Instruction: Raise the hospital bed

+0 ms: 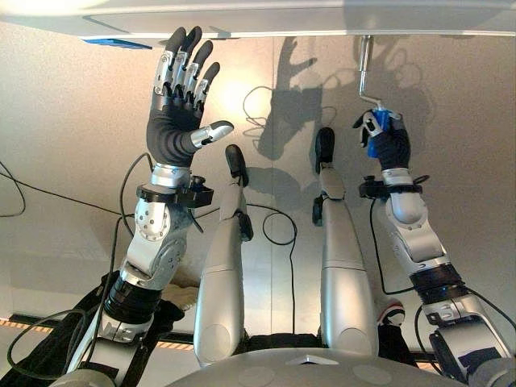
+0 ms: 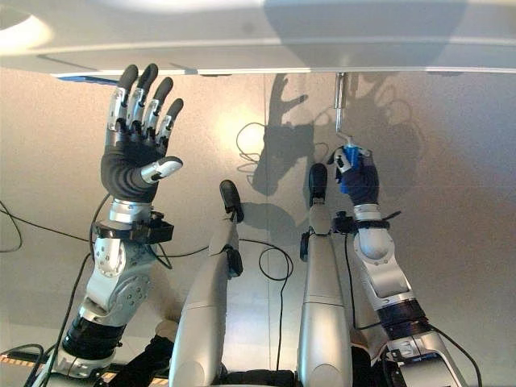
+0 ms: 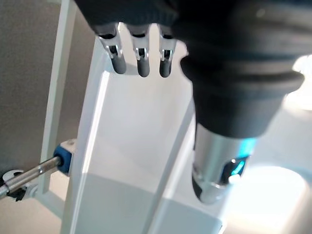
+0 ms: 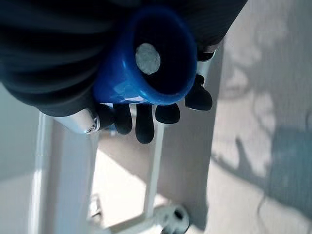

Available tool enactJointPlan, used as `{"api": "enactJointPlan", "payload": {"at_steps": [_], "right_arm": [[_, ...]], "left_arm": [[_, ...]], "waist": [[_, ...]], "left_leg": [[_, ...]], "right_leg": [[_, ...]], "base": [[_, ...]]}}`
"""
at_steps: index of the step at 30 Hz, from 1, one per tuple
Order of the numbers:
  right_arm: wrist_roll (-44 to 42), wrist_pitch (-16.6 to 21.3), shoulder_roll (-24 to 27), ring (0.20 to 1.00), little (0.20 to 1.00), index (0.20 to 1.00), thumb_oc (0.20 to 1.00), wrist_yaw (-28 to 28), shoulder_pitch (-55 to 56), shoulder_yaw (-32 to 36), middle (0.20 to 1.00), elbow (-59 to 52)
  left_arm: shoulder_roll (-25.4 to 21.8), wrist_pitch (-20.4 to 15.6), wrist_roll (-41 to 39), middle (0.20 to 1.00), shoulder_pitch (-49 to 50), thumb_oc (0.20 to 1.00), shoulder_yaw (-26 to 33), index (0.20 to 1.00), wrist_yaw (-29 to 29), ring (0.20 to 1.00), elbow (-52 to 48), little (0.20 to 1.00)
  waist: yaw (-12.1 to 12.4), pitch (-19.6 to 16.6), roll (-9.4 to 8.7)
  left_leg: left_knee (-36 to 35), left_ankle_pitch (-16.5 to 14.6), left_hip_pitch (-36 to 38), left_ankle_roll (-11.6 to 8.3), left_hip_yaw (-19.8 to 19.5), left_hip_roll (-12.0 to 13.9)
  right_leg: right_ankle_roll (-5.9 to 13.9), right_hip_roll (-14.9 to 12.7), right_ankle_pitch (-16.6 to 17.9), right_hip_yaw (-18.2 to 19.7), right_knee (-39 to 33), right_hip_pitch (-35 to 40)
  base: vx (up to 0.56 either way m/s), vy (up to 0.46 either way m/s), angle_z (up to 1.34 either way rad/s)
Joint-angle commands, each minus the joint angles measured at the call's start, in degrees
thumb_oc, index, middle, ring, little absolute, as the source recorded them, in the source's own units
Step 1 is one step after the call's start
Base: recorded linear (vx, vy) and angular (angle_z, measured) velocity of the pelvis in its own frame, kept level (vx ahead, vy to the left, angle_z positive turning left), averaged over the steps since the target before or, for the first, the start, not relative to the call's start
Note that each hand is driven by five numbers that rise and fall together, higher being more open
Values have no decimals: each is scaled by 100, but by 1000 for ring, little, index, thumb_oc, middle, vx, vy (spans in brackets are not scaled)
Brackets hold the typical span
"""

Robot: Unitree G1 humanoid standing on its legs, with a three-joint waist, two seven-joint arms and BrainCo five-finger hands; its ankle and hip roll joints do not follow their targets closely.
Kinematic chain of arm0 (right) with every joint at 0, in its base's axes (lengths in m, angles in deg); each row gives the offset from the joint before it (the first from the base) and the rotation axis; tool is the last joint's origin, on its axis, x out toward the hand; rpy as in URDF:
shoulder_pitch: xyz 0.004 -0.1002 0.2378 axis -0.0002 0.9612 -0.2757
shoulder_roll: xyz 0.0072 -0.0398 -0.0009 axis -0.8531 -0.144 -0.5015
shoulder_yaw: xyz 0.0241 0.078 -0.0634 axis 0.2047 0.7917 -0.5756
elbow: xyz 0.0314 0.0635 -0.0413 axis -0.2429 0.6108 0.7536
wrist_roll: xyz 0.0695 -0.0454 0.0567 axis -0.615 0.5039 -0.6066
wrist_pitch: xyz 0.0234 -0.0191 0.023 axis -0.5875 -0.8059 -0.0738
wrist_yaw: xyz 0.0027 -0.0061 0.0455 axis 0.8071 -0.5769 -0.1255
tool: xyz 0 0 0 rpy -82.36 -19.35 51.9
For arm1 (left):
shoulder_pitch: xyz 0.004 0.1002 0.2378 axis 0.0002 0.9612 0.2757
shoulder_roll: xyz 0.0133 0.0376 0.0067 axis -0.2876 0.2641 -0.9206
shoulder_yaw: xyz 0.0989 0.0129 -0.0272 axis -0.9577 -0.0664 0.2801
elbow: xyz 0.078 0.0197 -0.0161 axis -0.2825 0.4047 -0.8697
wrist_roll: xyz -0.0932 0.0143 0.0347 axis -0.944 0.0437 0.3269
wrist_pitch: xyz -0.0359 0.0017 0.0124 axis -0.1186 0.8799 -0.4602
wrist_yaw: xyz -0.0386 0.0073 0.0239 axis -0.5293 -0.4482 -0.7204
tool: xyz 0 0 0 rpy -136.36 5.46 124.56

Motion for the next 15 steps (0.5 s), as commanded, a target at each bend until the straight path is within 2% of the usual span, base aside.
{"api": "enactJointPlan", "payload": {"at_steps": [1,3,6,9,10,13,14,15], "right_arm": [[-420,667,603,200,200,200,200,1413,-846,1757,200,31],[-604,650,745,200,200,200,200,1546,-928,1861,200,647],[-1030,503,1097,200,200,200,200,1419,-1097,1695,200,1811],[-1169,389,1283,200,200,200,200,1281,-1229,1528,200,2330],[-1354,168,1482,200,200,200,200,1084,-1404,1269,200,3091],[-1485,-214,1775,200,200,200,200,665,-1785,719,200,4268],[-1508,-198,1794,200,200,200,200,637,-1838,684,200,4322],[-1560,-527,1845,200,200,200,200,299,-2095,307,200,5155]], "left_arm": [[-202,-368,-110,1000,143,1000,157,1000,-142,1000,-771,1000],[-245,-379,-121,1000,149,1000,110,1000,-124,1000,-774,1000],[-360,-366,-162,1000,174,1000,-33,1000,-135,1000,-829,1000],[-396,-351,-170,1000,168,1000,-91,1000,-125,1000,-846,1000],[-469,-329,-189,1000,165,1000,-225,1000,-128,1000,-836,1000],[-564,-307,-210,1000,117,1000,-381,1000,-126,1000,-846,1000],[-556,-309,-210,1000,113,1000,-370,1000,-125,1000,-843,1000],[-609,-281,-214,1000,41,1000,-490,1000,-118,1000,-835,1000]], "waist": [[-75,-117,11],[-59,-117,23],[-1,-117,58],[19,-117,72],[70,-117,86],[138,-117,124],[126,-117,131],[202,-117,157]], "left_leg": [[333,-472,249,23,-220,-63],[317,-475,264,16,-241,-62],[307,-510,297,-1,-292,-68],[299,-461,235,-10,-287,-73],[309,-502,264,-18,-306,-75],[354,-502,186,-28,-341,-80],[359,-505,176,-29,-344,-79],[425,-510,102,-25,-383,-83]], "right_leg": [[431,251,37,-201,-309,402],[429,250,20,-214,-289,403],[427,234,-40,-267,-246,416],[415,228,7,-280,-260,368],[410,226,-54,-307,-221,390],[395,198,-77,-356,-155,341],[394,198,-79,-359,-153,332],[374,181,-107,-386,-86,300]], "base": [[0,0,0],[0,0,0],[0,0,0],[0,0,0],[0,0,0],[11,9,4],[-3,-12,7],[-5,-20,7]]}}
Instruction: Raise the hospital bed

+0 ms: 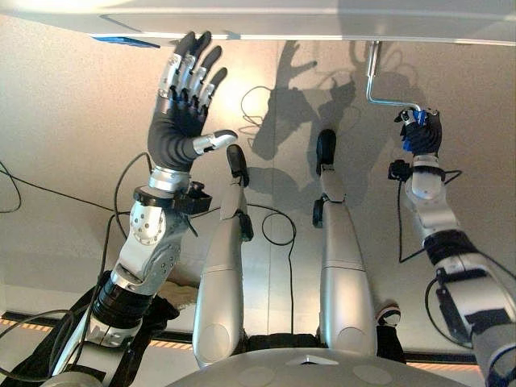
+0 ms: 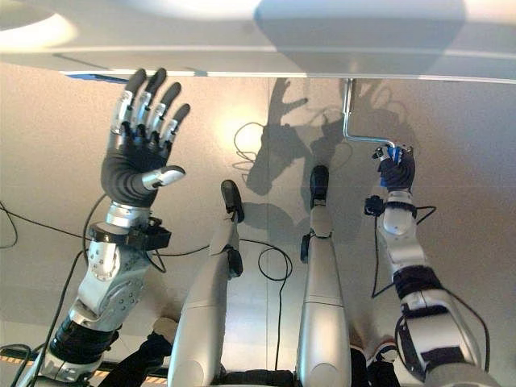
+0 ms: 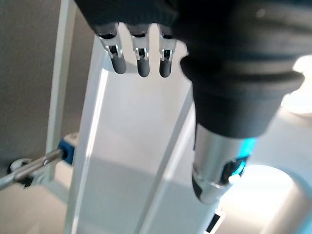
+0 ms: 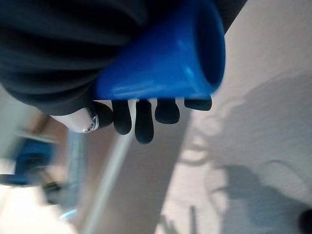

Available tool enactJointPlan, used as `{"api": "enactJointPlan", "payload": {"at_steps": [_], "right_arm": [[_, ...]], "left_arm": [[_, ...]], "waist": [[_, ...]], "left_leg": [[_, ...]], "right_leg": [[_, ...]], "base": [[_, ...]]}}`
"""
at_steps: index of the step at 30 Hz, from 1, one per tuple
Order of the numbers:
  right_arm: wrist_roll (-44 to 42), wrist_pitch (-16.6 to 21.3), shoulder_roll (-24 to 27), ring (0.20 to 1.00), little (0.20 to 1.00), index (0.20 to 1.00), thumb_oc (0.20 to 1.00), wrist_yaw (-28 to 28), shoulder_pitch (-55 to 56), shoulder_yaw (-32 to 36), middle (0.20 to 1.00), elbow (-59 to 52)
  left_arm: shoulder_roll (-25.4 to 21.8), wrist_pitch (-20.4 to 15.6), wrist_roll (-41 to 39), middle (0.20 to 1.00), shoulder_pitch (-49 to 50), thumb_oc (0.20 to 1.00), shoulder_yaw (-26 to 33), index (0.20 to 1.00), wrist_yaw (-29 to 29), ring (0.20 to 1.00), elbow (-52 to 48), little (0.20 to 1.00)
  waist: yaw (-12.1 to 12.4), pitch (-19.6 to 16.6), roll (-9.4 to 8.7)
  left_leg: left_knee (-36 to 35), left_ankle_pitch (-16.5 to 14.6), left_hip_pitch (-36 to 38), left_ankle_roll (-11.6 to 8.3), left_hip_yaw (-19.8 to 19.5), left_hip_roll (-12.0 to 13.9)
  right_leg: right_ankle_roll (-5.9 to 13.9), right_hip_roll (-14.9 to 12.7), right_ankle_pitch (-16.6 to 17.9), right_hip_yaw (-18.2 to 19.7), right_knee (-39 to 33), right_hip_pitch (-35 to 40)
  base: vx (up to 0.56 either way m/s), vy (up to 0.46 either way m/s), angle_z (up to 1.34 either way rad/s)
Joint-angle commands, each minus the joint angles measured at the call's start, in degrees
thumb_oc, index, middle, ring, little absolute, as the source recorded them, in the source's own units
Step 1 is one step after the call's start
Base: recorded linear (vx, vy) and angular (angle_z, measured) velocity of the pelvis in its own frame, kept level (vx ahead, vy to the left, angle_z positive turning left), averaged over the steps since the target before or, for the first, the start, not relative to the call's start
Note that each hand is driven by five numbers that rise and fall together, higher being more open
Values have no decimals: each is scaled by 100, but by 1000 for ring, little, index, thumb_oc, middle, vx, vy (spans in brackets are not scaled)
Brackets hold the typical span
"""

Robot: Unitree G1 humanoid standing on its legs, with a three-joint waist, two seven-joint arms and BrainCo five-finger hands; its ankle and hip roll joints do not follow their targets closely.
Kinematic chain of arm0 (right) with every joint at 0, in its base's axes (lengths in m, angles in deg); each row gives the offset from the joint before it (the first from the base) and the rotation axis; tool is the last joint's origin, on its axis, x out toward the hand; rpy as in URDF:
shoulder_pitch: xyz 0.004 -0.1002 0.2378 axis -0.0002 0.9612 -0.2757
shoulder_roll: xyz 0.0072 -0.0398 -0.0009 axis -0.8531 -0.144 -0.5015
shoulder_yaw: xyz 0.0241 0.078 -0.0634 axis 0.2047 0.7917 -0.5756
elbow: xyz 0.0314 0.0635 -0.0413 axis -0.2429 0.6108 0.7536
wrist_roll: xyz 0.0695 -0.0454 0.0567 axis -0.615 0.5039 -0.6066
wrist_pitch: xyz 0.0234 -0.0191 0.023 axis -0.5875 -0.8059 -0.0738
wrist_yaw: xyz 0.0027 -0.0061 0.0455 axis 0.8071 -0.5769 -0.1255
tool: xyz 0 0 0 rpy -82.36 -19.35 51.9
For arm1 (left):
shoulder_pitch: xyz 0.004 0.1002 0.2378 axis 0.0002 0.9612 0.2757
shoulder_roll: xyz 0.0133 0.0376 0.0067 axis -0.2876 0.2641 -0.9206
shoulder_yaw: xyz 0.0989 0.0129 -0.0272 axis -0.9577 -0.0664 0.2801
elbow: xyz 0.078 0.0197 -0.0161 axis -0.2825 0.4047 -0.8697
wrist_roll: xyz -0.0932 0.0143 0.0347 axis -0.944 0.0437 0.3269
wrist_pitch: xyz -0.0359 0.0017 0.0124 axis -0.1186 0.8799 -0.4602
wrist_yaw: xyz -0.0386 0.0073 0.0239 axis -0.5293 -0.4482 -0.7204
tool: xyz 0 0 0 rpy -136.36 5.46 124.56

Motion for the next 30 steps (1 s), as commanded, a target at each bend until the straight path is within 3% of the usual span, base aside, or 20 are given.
{"api": "enactJointPlan", "payload": {"at_steps": [1,6,13,19,20,21,23,24,30], "right_arm": [[-1093,-831,1459,200,200,200,200,-56,-462,517,200,1810],[-917,-1312,1181,200,200,200,200,-517,-1252,-167,200,2781],[-529,-1738,-178,200,200,200,200,-736,-2002,-708,200,3011],[-605,-1811,-1447,200,200,200,200,-704,-2049,-757,200,2723],[-605,-1811,-1448,200,200,200,200,-703,-2049,-757,200,2722],[-477,-1805,-1910,200,200,200,200,-689,-2102,-934,200,2509],[-443,-1803,-2069,200,200,200,200,-686,-2102,-999,200,2422],[-232,-1803,-2446,200,200,200,200,-740,-2044,-1280,200,2190],[524,-1764,-2981,200,200,200,200,-1082,-2046,-2249,200,1351]], "left_arm": [[-48,-265,-49,1000,-56,1000,-33,1000,-90,1000,-642,1000],[-19,-179,-86,1000,-318,1000,-158,1000,-94,1000,-593,1000],[460,18,-1,1000,-742,1000,-385,1000,66,1000,-355,1000],[614,102,-31,1000,-797,1000,-309,1000,221,1000,-292,1000],[613,102,-31,1000,-797,1000,-308,1000,221,1000,-292,1000],[655,103,-18,1000,-767,1000,-277,1000,302,1000,-248,1000],[652,116,-15,1000,-768,1000,-260,1000,336,1000,-245,1000],[666,111,-13,1000,-739,1000,-201,1000,382,1000,-245,1000],[656,28,72,1000,-737,1000,-89,1000,482,1000,-248,1000]], "waist": [[138,-120,186],[289,-120,286],[595,-120,561],[698,-120,675],[697,-120,674],[710,-120,689],[714,-120,691],[729,-120,691],[749,-120,629]], "left_leg": [[473,-511,50,-88,-334,1],[678,-561,-201,-39,-417,-61],[981,-618,-699,82,-552,-220],[1119,-670,-896,146,-579,-375],[1119,-669,-896,146,-579,-376],[1172,-687,-959,160,-581,-424],[1203,-697,-987,164,-568,-440],[1225,-704,-1001,168,-552,-471],[1209,-705,-965,165,-526,-504]], "right_leg": [[327,286,-199,-350,92,146],[288,243,-253,-389,259,-23],[292,56,-282,-462,448,-341],[319,-84,-251,-407,451,-413],[319,-85,-251,-407,451,-413],[330,-129,-225,-392,420,-418],[338,-146,-209,-375,413,-429],[351,-187,-179,-375,361,-390],[398,-232,-75,-355,139,-250]], "base": [[-5,-20,9],[-7,-12,9],[4,64,10],[15,101,6],[11,105,1],[13,113,4],[11,109,5],[5,60,4],[5,76,3]]}}
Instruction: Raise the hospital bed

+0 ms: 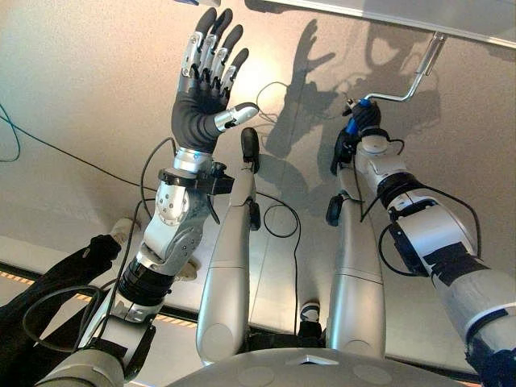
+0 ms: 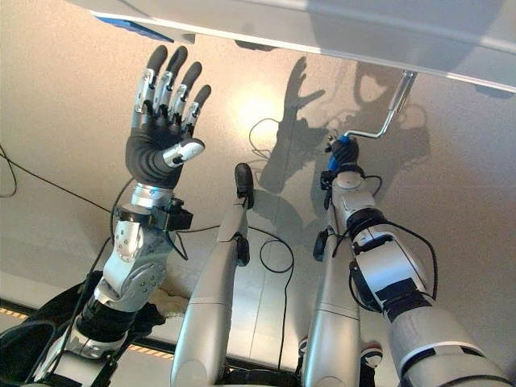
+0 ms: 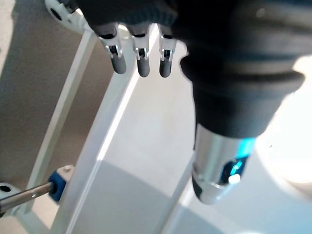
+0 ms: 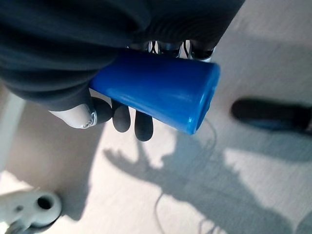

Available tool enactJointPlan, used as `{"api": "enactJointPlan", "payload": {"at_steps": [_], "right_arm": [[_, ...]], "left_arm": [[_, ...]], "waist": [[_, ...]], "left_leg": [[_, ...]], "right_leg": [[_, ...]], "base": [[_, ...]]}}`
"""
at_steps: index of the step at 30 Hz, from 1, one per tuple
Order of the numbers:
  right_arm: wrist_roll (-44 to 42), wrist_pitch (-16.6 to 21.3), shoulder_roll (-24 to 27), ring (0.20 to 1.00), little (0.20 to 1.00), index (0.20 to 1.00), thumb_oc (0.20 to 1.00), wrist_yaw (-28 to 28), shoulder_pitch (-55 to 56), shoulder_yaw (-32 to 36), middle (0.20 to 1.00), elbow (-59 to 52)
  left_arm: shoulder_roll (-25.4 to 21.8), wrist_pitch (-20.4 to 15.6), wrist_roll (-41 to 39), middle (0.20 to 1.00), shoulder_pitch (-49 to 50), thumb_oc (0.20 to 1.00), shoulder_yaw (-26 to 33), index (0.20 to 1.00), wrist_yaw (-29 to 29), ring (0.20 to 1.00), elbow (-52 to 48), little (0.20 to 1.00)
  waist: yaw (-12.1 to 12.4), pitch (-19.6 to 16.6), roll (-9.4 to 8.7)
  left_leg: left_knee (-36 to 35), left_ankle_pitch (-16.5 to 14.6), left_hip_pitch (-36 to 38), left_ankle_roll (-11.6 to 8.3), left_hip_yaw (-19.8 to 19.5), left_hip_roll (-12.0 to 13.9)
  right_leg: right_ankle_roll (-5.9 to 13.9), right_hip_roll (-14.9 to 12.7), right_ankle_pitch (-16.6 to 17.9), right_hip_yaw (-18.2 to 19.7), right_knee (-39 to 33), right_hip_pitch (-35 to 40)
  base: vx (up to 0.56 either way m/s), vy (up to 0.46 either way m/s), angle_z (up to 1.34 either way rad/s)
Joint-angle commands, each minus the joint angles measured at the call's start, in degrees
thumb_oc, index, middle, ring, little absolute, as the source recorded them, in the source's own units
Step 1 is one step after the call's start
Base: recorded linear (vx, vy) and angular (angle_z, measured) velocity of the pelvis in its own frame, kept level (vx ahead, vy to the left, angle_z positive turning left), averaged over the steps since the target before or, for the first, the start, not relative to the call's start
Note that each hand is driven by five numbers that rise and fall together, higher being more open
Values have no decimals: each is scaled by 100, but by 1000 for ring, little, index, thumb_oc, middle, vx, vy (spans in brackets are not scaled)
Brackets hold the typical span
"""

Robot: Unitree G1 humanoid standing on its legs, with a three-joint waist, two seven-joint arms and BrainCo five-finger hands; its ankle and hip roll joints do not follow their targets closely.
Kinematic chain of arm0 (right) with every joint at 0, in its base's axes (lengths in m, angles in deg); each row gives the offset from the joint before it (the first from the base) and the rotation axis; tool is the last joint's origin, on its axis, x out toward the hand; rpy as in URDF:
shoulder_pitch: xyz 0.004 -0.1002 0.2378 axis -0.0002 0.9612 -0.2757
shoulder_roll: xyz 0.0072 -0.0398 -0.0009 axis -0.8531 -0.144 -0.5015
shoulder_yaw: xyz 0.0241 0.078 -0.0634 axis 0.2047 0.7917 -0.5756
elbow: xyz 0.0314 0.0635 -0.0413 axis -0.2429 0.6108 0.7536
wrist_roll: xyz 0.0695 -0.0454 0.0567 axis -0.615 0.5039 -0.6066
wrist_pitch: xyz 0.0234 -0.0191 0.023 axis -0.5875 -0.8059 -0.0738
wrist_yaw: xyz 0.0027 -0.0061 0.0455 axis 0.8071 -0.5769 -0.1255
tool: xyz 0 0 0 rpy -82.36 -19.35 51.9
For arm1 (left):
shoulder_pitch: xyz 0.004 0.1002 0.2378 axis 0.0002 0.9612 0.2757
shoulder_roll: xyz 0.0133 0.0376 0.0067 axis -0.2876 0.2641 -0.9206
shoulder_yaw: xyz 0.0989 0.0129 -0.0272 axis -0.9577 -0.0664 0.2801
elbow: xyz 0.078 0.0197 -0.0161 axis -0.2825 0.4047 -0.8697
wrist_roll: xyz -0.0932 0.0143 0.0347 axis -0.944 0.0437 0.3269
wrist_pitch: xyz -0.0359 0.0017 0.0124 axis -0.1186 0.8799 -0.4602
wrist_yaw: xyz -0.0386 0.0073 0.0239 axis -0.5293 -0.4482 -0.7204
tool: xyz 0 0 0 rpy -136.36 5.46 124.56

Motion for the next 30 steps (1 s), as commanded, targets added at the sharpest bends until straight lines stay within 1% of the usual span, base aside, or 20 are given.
{"api": "enactJointPlan", "payload": {"at_steps": [1,2,4,5,7,8,9,10,12,13,14,15,16,18,19,20,21,24,28,30], "right_arm": [[1063,-41,-1667,200,200,200,200,-888,247,-1351,200,-715],[1072,-3,-1690,200,200,200,200,-895,259,-1393,200,-836],[1351,93,-1705,200,200,200,200,-1056,255,-1796,200,-1423],[1351,93,-1705,200,200,200,200,-1056,256,-1796,200,-1423],[1329,292,-1650,200,200,200,200,-1322,164,-2148,200,-2186],[1329,289,-1646,200,200,200,200,-1322,169,-2150,200,-2192],[807,533,-1487,200,200,200,200,-1309,267,-2063,200,-2932],[694,629,-1338,200,200,200,200,-1363,340,-2071,200,-3319],[170,945,-776,200,200,200,200,-1367,611,-1897,200,-4463],[1,1064,-492,200,200,200,200,-1401,796,-1799,200,-4905],[0,1058,-483,200,200,200,200,-1401,806,-1797,200,-4917],[-484,1351,-2,200,200,200,200,-1416,1230,-1383,200,-5705],[-657,1459,190,200,200,200,200,-1400,1434,-1163,200,-5990],[-1233,1665,376,200,200,200,200,-1543,1878,-612,200,-6373],[-1250,1818,520,200,200,200,200,-1458,2120,-261,200,-6639],[-1221,1834,640,200,200,200,200,-1448,2351,-43,200,-6814],[-1362,1905,710,200,200,200,200,-1482,2551,238,200,-6968],[-1497,2155,805,200,200,200,200,-1309,3024,1074,200,-7317],[-1410,2339,804,200,200,200,200,-1053,3378,1722,200,-7543],[-1271,2430,773,200,200,200,200,-782,3502,2040,200,-7561]], "left_arm": [[-47,-268,193,1000,140,1000,46,1000,-8,1000,-575,1000],[-57,-284,190,1000,185,1000,49,1000,-10,1000,-591,1000],[-121,-346,215,1000,220,1000,84,1000,-16,1000,-635,1000],[-121,-346,215,1000,220,1000,84,1000,-16,1000,-635,1000],[-154,-389,172,1000,302,1000,20,1000,-105,1000,-676,1000],[-151,-389,172,1000,304,1000,19,1000,-106,1000,-676,1000],[-188,-464,128,1000,366,1000,35,1000,-160,1000,-697,1000],[-207,-482,133,1000,396,1000,32,1000,-174,1000,-703,1000],[-281,-522,128,1000,489,1000,25,1000,-218,1000,-710,1000],[-312,-545,141,1000,522,1000,31,1000,-257,1000,-690,1000],[-308,-546,140,1000,521,1000,25,1000,-258,1000,-689,1000],[-362,-589,178,1000,564,1000,16,1000,-321,1000,-673,1000],[-387,-597,223,1000,571,1000,6,1000,-344,1000,-662,1000],[-392,-616,223,1000,610,1000,53,1000,-422,1000,-640,1000],[-418,-653,209,1000,667,1000,143,1000,-465,1000,-665,1000],[-422,-652,190,1000,722,1000,195,1000,-536,1000,-670,1000],[-422,-645,175,1000,788,1000,264,1000,-591,1000,-679,1000],[-433,-635,106,1000,945,1000,443,1000,-731,1000,-731,1000],[-457,-614,12,1000,1131,1000,685,1000,-859,1000,-862,1000],[-419,-615,-43,1000,1193,1000,767,1000,-897,1000,-906,1000]], "waist": [[196,-68,393],[193,-68,383],[187,-68,354],[187,-68,355],[174,-68,333],[173,-68,335],[152,-68,318],[136,-68,301],[39,-68,222],[-6,-68,201],[-3,-68,205],[-111,-68,164],[-164,-68,148],[-264,-68,120],[-326,-68,82],[-352,-68,55],[-391,-68,23],[-487,-68,-38],[-578,-68,-119],[-620,-68,-148]], "left_leg": [[704,-719,-117,183,-11,-382],[701,-720,-101,181,5,-376],[668,-712,-45,165,40,-360],[667,-712,-45,165,40,-360],[604,-689,46,135,63,-351],[601,-688,51,136,63,-351],[545,-668,129,126,94,-321],[505,-656,177,128,107,-312],[490,-640,210,126,150,-276],[488,-641,232,127,162,-269],[487,-641,237,127,162,-268],[467,-637,301,114,194,-240],[413,-623,379,98,206,-233],[366,-622,483,85,236,-210],[333,-619,535,74,246,-188],[320,-620,587,68,254,-176],[314,-625,623,73,255,-170],[261,-647,768,73,282,-123],[171,-648,928,62,308,-51],[107,-632,998,40,303,-20]], "right_leg": [[459,-36,200,30,-508,365],[459,-39,215,37,-526,378],[474,-29,245,56,-597,425],[474,-29,245,56,-597,425],[495,-23,284,57,-694,526],[495,-23,284,57,-697,530],[501,-1,298,68,-743,583],[506,15,309,82,-769,600],[515,44,329,113,-782,611],[514,59,331,125,-778,616],[514,59,330,125,-778,619],[522,66,332,131,-799,669],[529,77,338,130,-853,730],[536,99,353,138,-903,803],[541,118,350,155,-922,835],[538,142,345,155,-936,882],[534,169,334,158,-928,904],[523,239,295,182,-909,971],[493,337,235,204,-896,1046],[479,372,204,193,-878,1079]], "base": [[1,46,-4],[5,51,-6],[2,29,-9],[-10,12,-8],[-15,13,-9],[-10,15,-11],[-2,14,-13],[-6,12,-17],[-7,-21,-15],[-4,-28,-11],[-14,-56,-9],[-12,-59,-5],[-11,-77,-2],[6,-38,-1],[8,-34,-2],[5,-51,-2],[-1,-72,-3],[5,-93,-1],[5,-87,-3],[1,-111,-7]]}}
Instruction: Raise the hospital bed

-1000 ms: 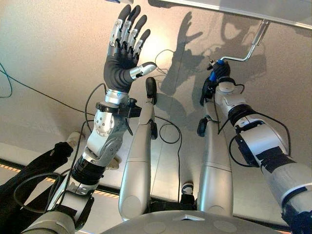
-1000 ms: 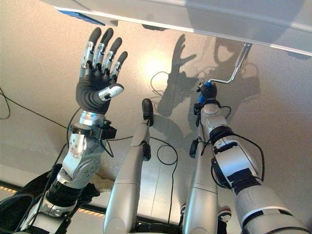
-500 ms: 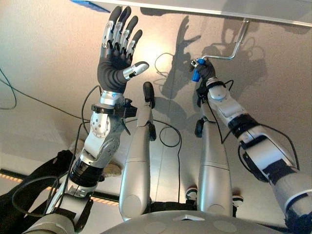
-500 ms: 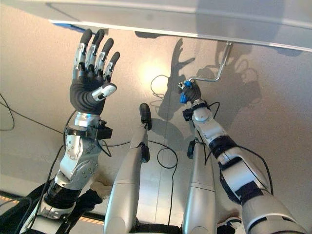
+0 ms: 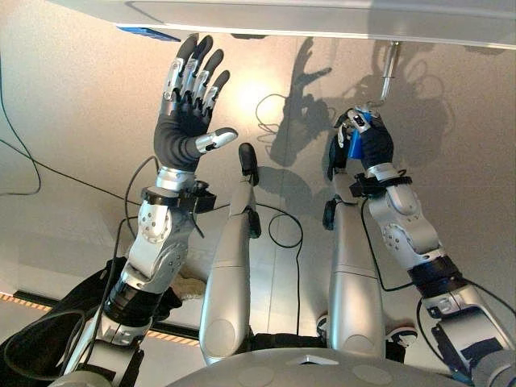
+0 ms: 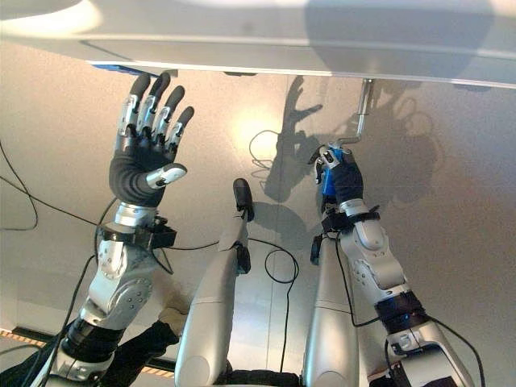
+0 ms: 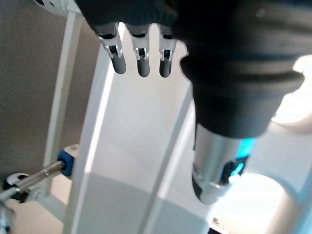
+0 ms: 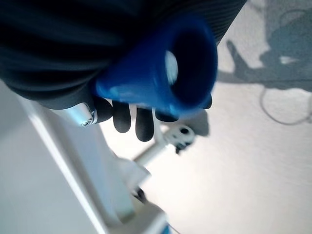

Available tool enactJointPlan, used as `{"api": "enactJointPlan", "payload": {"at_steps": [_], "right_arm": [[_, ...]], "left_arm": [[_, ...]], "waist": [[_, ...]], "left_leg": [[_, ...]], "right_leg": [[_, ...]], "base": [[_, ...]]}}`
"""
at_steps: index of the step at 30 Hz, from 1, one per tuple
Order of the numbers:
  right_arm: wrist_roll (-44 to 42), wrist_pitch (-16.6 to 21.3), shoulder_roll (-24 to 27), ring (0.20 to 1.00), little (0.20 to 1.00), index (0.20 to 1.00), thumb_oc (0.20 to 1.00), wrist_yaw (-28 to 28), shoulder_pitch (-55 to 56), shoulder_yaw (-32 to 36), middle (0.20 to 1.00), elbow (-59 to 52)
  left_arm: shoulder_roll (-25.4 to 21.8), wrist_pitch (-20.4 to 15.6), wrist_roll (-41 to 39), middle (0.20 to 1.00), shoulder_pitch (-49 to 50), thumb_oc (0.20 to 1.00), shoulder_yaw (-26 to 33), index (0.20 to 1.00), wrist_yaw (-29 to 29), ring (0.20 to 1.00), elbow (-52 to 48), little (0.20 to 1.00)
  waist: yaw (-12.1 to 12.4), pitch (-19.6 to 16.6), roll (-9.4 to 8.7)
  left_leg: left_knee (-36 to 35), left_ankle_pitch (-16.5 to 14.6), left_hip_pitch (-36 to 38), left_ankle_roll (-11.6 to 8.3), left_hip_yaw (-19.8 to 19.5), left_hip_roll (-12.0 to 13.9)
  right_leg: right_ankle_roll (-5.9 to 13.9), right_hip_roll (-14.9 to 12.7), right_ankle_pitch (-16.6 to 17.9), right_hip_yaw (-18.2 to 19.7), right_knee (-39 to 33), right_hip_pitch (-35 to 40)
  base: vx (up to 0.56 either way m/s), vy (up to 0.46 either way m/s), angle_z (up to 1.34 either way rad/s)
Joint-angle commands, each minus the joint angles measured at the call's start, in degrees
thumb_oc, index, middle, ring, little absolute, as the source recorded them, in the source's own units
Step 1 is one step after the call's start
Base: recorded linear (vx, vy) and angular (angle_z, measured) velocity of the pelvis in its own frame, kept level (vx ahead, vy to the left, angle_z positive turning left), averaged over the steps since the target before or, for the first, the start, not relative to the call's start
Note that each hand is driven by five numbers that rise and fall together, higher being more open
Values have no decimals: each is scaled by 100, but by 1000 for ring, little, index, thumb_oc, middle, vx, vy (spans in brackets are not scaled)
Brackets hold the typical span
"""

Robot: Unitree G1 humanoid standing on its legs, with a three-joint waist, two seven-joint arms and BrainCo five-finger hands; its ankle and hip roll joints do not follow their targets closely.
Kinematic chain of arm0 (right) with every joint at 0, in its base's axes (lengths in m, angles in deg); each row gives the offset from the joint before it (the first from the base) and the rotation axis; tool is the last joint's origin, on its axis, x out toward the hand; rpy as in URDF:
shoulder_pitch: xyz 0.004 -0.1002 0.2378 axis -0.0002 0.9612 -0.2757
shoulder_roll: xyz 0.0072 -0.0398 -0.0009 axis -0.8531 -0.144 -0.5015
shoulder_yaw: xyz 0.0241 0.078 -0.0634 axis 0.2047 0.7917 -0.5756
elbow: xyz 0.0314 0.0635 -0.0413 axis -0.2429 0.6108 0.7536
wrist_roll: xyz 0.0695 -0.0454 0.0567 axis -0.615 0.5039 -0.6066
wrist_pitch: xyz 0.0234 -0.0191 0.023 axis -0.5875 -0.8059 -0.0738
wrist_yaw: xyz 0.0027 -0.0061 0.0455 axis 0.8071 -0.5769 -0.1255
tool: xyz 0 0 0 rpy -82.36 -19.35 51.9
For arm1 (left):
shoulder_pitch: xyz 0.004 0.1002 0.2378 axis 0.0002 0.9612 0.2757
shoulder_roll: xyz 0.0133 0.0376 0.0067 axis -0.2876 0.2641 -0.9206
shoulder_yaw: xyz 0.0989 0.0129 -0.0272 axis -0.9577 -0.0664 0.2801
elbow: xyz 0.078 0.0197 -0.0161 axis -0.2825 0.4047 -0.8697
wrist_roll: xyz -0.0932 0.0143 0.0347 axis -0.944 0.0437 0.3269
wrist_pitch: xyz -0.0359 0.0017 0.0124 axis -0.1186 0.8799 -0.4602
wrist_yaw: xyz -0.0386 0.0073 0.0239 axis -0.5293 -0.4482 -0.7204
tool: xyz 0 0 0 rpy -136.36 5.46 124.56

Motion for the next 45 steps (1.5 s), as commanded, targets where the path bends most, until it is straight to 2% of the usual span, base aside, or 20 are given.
{"api": "enactJointPlan", "payload": {"at_steps": [1,6,10,13,14,15,17,18,21,28,30,32,34,35,37,39,40,42,43,45], "right_arm": [[84,1448,-81,200,200,200,200,605,-502,1411,200,-1126],[89,1613,-191,200,200,200,200,947,-409,1897,200,-961],[594,1680,243,200,200,200,200,1846,-548,2437,200,281],[531,1692,427,200,200,200,200,2304,-723,2736,200,1195],[512,1711,449,200,200,200,200,2290,-758,2739,200,1233],[372,1672,590,200,200,200,200,2444,-902,2799,200,1849],[257,1610,713,200,200,200,200,2373,-996,2726,200,2211],[299,1409,943,200,200,200,200,2389,-1063,2568,200,2699],[354,1178,1196,200,200,200,200,2335,-1162,2348,200,3269],[164,864,1554,200,200,200,200,2186,-1424,2107,200,4504],[113,597,1654,200,200,200,200,1980,-1595,1808,200,5357],[492,56,1755,200,200,200,200,1539,-1910,1057,200,6286],[753,-264,1606,200,200,200,200,1188,-2192,529,200,6713],[747,-261,1609,200,200,200,200,1180,-2213,515,200,6731],[1037,-567,1283,200,200,200,200,828,-2644,-17,200,7121],[1095,-642,1111,200,200,200,200,764,-2750,-116,200,7201],[1401,-772,822,200,200,200,200,669,-2960,-400,200,7239],[1503,-894,510,200,200,200,200,691,-3151,-461,200,7306],[1504,-896,509,200,200,200,200,693,-3155,-462,200,7307],[1933,-1071,4,200,200,200,200,629,-3453,-771,200,7345]], "left_arm": [[-177,-330,-53,1000,129,1000,257,1000,-219,1000,-739,1000],[-132,-310,-119,1000,153,1000,378,1000,-234,1000,-821,1000],[-122,-349,-199,1000,149,1000,460,1000,-271,1000,-809,1000],[-139,-372,-283,1000,128,1000,405,1000,-258,1000,-809,1000],[-136,-373,-282,1000,106,1000,405,1000,-257,1000,-811,1000],[-161,-371,-322,1000,100,1000,297,1000,-245,1000,-837,1000],[-177,-363,-302,1000,77,1000,249,1000,-227,1000,-838,1000],[-234,-344,-268,1000,104,1000,129,1000,-220,1000,-869,1000],[-291,-325,-217,1000,60,1000,45,1000,-160,1000,-891,1000],[-389,-306,-156,1000,9,1000,-135,1000,-100,1000,-873,1000],[-440,-301,-191,1000,-61,1000,-275,1000,-104,1000,-854,1000],[-561,-290,-232,1000,-200,1000,-413,1000,-132,1000,-820,1000],[-532,-257,-250,1000,-285,1000,-479,1000,-153,1000,-756,1000],[-529,-259,-250,1000,-288,1000,-473,1000,-154,1000,-753,1000],[-412,-183,-309,1000,-443,1000,-576,1000,-192,1000,-661,1000],[-362,-153,-312,1000,-474,1000,-585,1000,-198,1000,-657,1000],[-289,-101,-284,1000,-551,1000,-601,1000,-151,1000,-623,1000],[-202,-41,-215,1000,-619,1000,-633,1000,-68,1000,-588,1000],[-203,-40,-213,1000,-621,1000,-631,1000,-66,1000,-588,1000],[-120,40,-117,1000,-726,1000,-643,1000,36,1000,-554,1000]], "waist": [[-300,-90,-249],[-348,-90,-293],[-343,-90,-283],[-333,-90,-249],[-329,-90,-246],[-295,-90,-213],[-279,-90,-197],[-251,-90,-186],[-241,-90,-163],[-202,-90,-119],[-155,-90,-115],[-82,-90,-122],[-29,-90,-113],[-36,-90,-112],[98,-90,-31],[121,-90,-5],[184,-90,29],[220,-90,68],[218,-90,67],[304,-90,135]], "left_leg": [[391,-575,276,130,-136,-247],[223,-475,372,86,-156,-184],[91,-439,513,52,-193,-154],[86,-489,579,45,-224,-148],[84,-446,534,46,-220,-150],[89,-495,578,46,-252,-153],[78,-445,534,43,-247,-151],[70,-480,565,39,-253,-151],[70,-469,536,31,-247,-152],[83,-418,454,19,-273,-161],[99,-421,449,14,-287,-165],[133,-455,460,10,-305,-161],[157,-454,422,19,-323,-168],[160,-455,416,19,-324,-168],[228,-454,317,48,-387,-199],[257,-453,274,56,-419,-210],[310,-452,177,78,-441,-236],[399,-476,62,107,-470,-268],[406,-479,55,107,-472,-268],[501,-501,-102,130,-498,-311]], "right_leg": [[529,107,96,-69,-586,627],[494,174,89,-88,-574,623],[482,220,34,-107,-540,663],[471,241,-66,-127,-447,682],[464,241,-16,-123,-461,640],[457,242,-97,-127,-408,671],[451,236,-42,-132,-419,618],[452,233,-89,-147,-399,646],[446,231,-84,-165,-395,625],[416,207,-41,-212,-372,561],[415,196,-38,-226,-357,569],[409,197,-84,-234,-326,598],[396,197,-87,-247,-311,577],[396,197,-88,-248,-310,573],[383,170,-102,-289,-259,520],[383,158,-103,-301,-246,492],[380,137,-95,-318,-223,443],[373,111,-97,-341,-172,370],[373,110,-98,-342,-169,365],[371,61,-102,-354,-132,279]], "base": [[-1,-74,-8],[6,-75,-2],[14,-69,-1],[12,-25,0],[0,0,0],[0,0,0],[0,0,0],[0,0,0],[0,0,0],[-1,4,2],[-12,0,3],[-6,-19,7],[0,-20,6],[-6,-14,4],[-12,-15,3],[0,0,0],[-9,31,3],[-6,47,3],[-2,60,3],[-2,61,3]]}}
